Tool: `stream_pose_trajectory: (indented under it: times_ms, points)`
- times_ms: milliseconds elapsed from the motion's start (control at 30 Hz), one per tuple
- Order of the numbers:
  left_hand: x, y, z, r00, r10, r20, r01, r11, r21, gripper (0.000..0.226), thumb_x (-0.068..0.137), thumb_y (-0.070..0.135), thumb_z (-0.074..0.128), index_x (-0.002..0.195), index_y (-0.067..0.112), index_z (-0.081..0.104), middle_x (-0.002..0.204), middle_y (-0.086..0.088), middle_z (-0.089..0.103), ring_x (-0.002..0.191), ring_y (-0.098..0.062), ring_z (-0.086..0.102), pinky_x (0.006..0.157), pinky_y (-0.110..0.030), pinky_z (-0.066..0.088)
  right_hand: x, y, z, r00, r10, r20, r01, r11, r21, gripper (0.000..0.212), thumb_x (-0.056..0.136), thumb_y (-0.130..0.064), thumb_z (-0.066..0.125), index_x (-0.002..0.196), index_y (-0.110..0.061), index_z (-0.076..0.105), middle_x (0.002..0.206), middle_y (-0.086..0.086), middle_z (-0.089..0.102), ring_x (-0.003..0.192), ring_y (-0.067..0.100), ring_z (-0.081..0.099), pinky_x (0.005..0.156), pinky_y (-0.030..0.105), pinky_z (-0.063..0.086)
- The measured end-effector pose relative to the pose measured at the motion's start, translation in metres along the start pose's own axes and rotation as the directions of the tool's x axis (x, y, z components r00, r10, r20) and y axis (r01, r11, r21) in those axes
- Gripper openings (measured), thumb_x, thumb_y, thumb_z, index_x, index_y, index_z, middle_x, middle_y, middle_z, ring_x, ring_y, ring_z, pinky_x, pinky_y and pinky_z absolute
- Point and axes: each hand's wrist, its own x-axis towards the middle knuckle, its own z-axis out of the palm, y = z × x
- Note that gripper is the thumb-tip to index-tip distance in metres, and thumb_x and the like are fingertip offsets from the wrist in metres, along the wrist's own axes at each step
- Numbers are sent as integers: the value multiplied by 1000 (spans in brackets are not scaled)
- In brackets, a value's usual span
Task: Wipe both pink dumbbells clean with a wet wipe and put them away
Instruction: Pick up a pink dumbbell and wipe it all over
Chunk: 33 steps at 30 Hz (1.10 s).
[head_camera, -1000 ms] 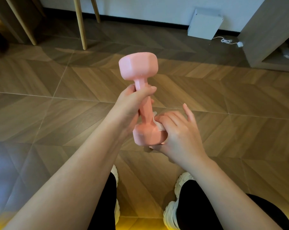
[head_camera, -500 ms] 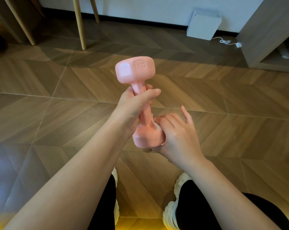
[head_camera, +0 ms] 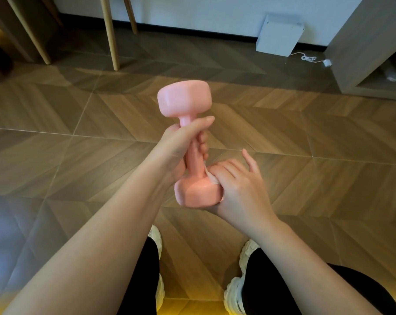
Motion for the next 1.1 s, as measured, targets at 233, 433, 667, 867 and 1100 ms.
stream_pose_trajectory:
  times_ms: [233, 433, 667, 867, 1100]
  points:
    - [5, -5, -5, 998, -9, -69, 10, 1000, 16, 22, 78, 24, 75, 86, 16, 57, 72, 1, 55, 63, -13, 52, 59, -28, 49, 1, 4, -3, 999, 31, 31, -30, 999, -21, 51, 47, -34, 92, 90, -20, 68, 90, -9, 68, 93, 16, 63, 112, 52, 30]
    - [5, 1, -7, 992, -118, 46, 119, 993, -14, 24, 88, 26, 67, 74, 20, 48, 56, 4, 45, 48, -11, 41, 55, -26, 38, -1, -4, -2, 999, -6, 46, 5, 1000, 18, 50, 53, -38, 90, 92, -18, 67, 90, -8, 67, 91, 18, 64, 113, 51, 29]
    - [9, -8, -8, 997, -58, -55, 58, 998, -5, 39, 71, 31, 75, 100, 13, 57, 82, -2, 56, 74, -17, 57, 73, -31, 51, 0, 7, -6, 996, 46, 78, -46, 999, -11, 47, 53, -34, 88, 94, -22, 68, 93, -10, 69, 96, 16, 63, 113, 53, 28]
    - [9, -5, -1, 995, -63, -76, 62, 998, -15, 30, 92, 29, 63, 71, 19, 44, 54, 3, 41, 46, -13, 37, 49, -25, 36, 6, 0, -6, 982, 4, 190, -21, 996, 85, 52, 55, -46, 88, 92, -17, 67, 93, -6, 69, 96, 18, 63, 105, 49, 41]
    - [17, -5, -4, 978, -79, -195, 79, 997, -3, 22, 93, 27, 58, 76, 17, 47, 57, 4, 45, 44, -12, 39, 48, -22, 35, 14, 15, -33, 891, 78, 448, -265, 890, 371, 44, 80, -26, 79, 122, -32, 66, 110, -24, 64, 98, 2, 64, 87, 26, 51]
